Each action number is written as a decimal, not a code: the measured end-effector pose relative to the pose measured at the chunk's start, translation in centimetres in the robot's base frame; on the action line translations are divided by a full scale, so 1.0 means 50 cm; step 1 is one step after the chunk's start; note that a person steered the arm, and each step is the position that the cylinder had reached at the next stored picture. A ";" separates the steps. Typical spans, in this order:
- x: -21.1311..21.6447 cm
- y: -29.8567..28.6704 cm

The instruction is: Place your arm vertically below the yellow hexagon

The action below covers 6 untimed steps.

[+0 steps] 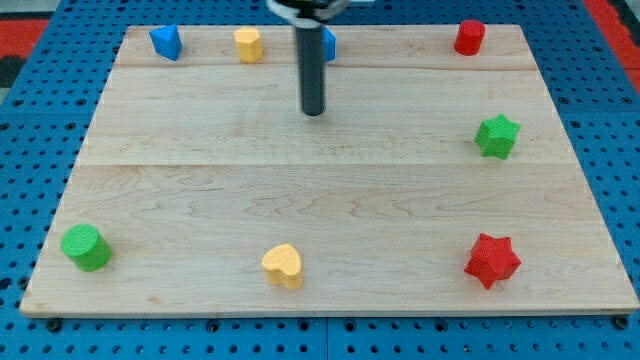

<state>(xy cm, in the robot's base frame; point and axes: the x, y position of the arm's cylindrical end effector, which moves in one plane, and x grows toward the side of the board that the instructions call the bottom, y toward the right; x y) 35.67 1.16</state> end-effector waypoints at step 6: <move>-0.004 -0.075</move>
